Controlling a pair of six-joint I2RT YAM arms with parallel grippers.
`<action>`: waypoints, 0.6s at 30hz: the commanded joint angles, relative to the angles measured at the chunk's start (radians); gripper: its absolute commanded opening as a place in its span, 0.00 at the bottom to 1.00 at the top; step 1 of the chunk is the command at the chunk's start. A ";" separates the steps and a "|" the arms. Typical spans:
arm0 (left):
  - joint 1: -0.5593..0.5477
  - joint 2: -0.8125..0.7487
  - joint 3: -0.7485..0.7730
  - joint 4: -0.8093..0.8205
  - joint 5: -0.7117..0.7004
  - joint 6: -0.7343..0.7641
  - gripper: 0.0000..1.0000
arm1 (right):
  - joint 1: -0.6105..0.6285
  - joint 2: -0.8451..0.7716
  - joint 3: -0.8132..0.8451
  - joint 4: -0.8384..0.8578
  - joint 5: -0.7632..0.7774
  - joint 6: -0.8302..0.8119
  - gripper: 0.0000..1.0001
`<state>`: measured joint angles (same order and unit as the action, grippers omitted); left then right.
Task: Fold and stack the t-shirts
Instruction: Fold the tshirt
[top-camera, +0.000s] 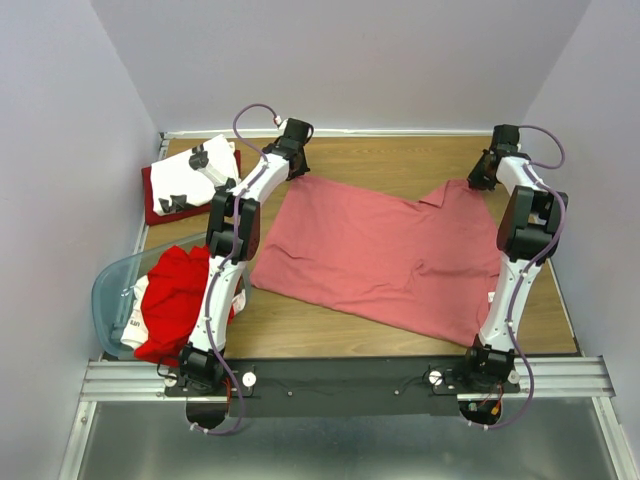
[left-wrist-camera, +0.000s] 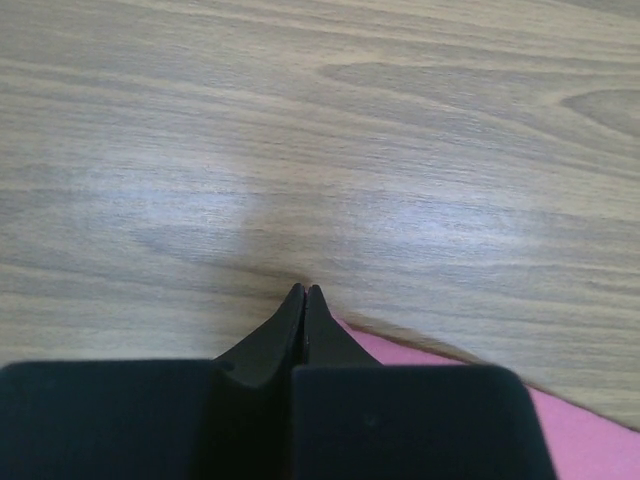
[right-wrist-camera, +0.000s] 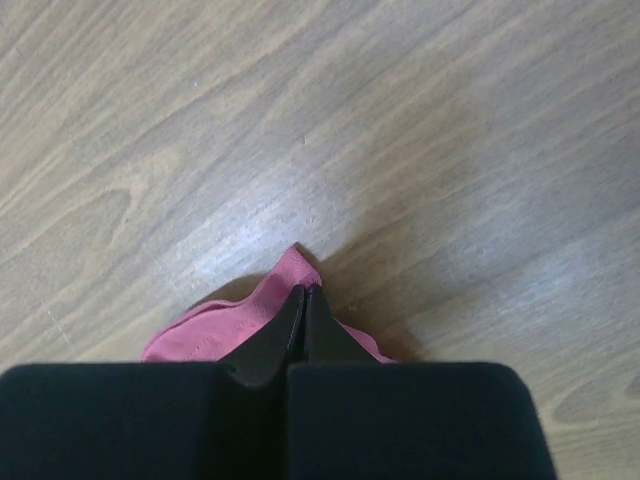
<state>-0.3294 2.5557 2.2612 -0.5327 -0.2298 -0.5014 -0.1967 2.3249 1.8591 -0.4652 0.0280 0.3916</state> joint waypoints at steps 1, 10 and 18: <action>-0.002 0.026 -0.012 0.007 0.027 0.014 0.00 | 0.000 -0.059 -0.021 -0.049 -0.022 -0.008 0.01; 0.000 -0.031 -0.048 0.060 0.081 0.000 0.00 | -0.010 -0.111 0.049 -0.069 -0.022 -0.007 0.01; 0.000 -0.035 0.031 0.117 0.182 -0.089 0.00 | -0.041 -0.139 0.095 -0.087 -0.060 -0.010 0.01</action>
<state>-0.3294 2.5530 2.2482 -0.4610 -0.1181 -0.5480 -0.2123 2.2272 1.9163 -0.5251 0.0116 0.3904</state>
